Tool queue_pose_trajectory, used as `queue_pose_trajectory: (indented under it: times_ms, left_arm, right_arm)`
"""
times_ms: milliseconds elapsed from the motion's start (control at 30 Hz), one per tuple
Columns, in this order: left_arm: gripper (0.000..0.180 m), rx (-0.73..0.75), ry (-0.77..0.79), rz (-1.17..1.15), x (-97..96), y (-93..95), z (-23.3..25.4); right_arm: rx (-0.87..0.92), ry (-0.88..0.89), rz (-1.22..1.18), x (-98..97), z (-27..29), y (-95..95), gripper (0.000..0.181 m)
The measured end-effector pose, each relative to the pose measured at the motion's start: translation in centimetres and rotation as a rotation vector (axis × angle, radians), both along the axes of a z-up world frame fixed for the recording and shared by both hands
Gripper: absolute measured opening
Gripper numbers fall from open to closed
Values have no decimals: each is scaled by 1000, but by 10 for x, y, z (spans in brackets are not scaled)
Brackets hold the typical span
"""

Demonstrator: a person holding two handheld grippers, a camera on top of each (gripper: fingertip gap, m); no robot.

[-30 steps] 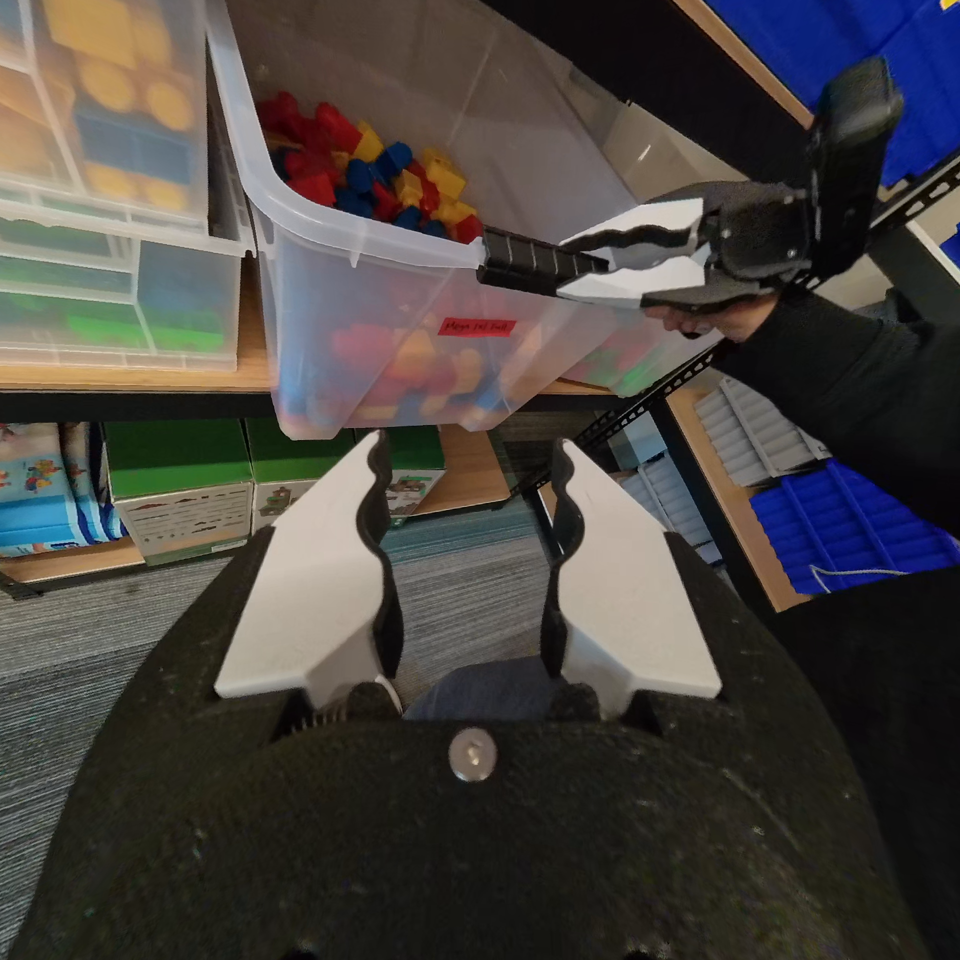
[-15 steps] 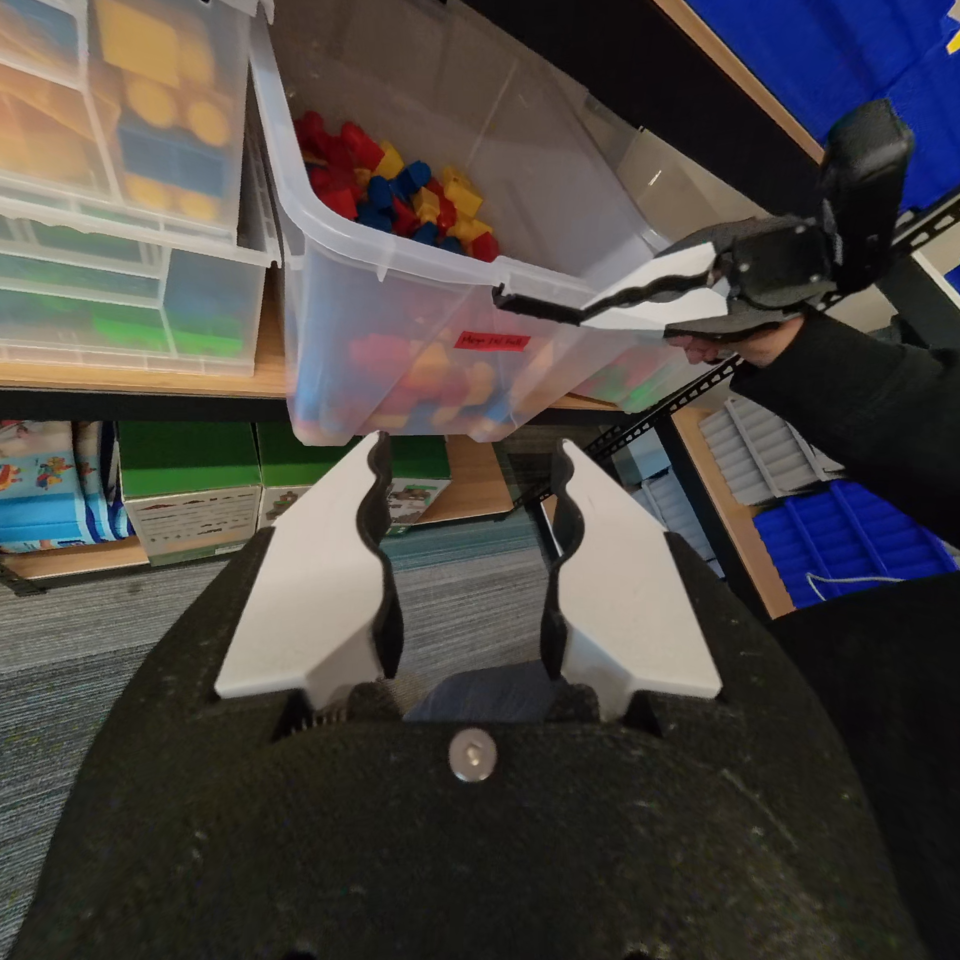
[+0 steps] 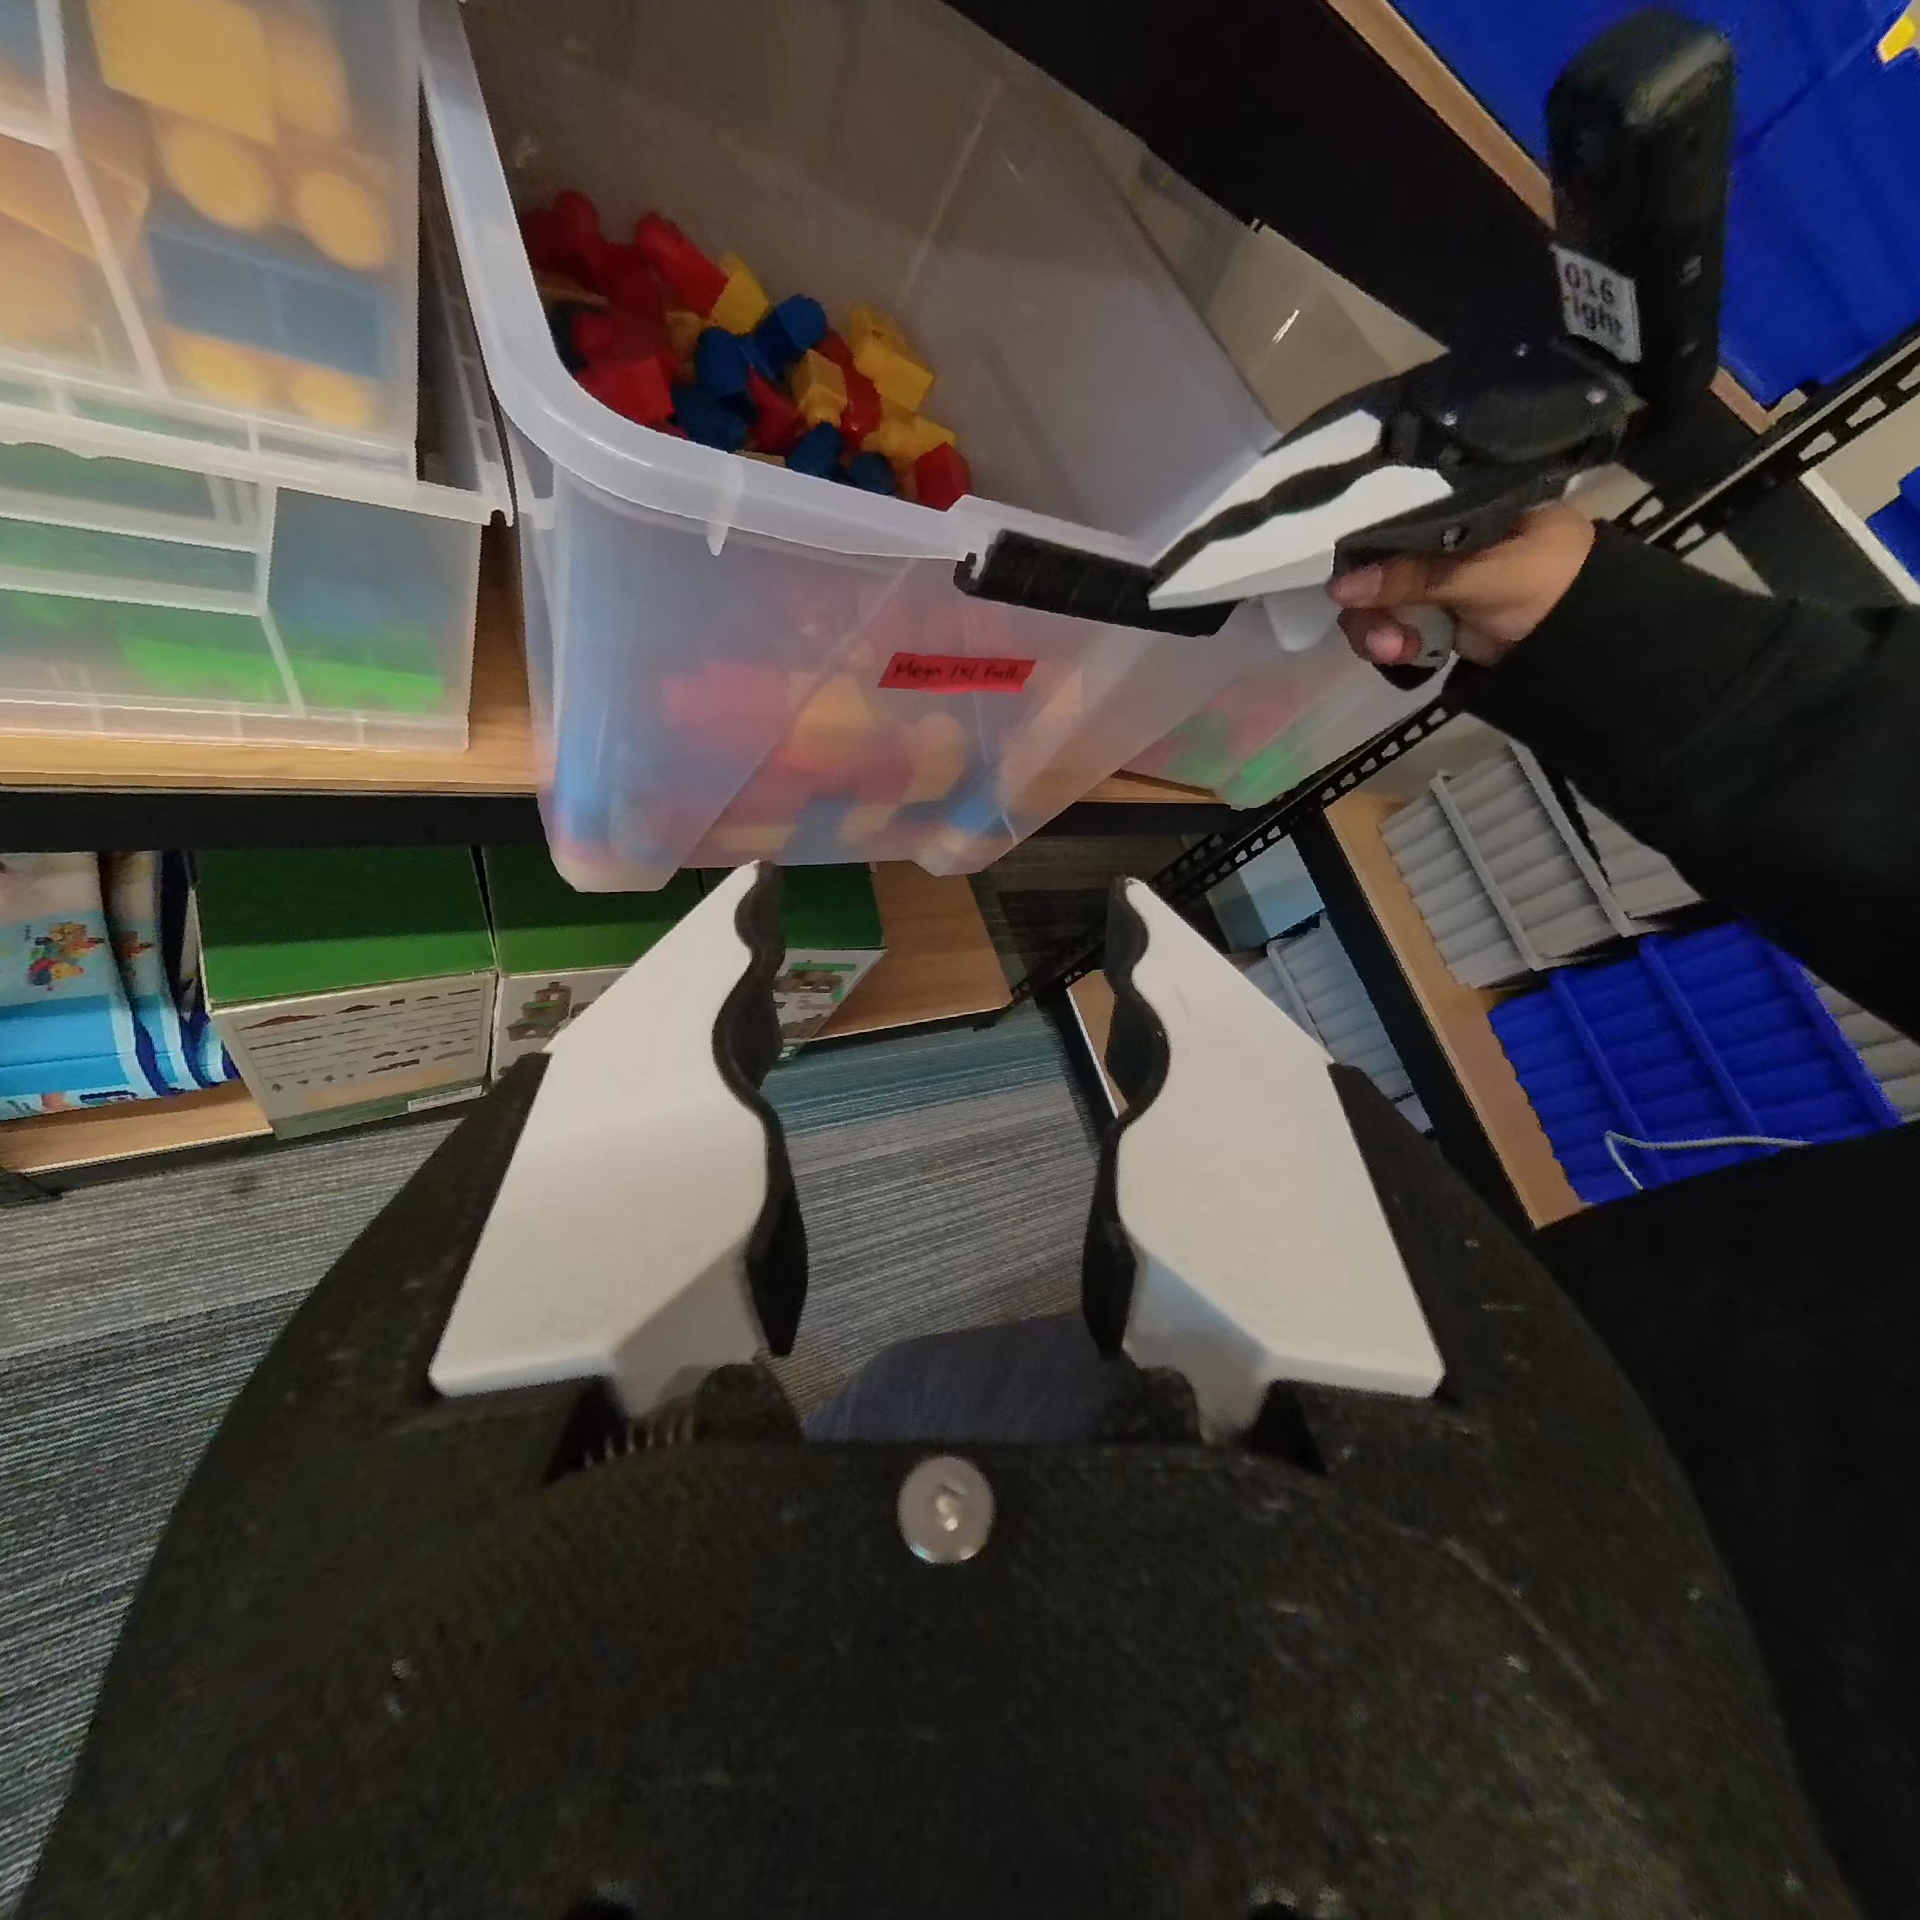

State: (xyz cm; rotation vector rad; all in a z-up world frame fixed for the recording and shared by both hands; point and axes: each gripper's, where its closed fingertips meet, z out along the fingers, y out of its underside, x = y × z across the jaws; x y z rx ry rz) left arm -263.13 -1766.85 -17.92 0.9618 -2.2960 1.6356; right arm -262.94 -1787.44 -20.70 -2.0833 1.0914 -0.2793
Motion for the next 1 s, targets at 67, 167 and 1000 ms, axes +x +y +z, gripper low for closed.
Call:
queue_pose_trajectory:
  times_ms: [67,167,1000]
  left_arm:
    - [60,0,5,8,1,1,-1]
    - [60,-5,11,15,2,2,-1]
    - [60,16,2,-4,-2,-2,-5]
  right_arm:
    - [-49,0,15,-4,-8,3,4]
    - [-46,-10,24,-2,-3,2,4]
    - [81,-21,-55,4,8,-4,4]
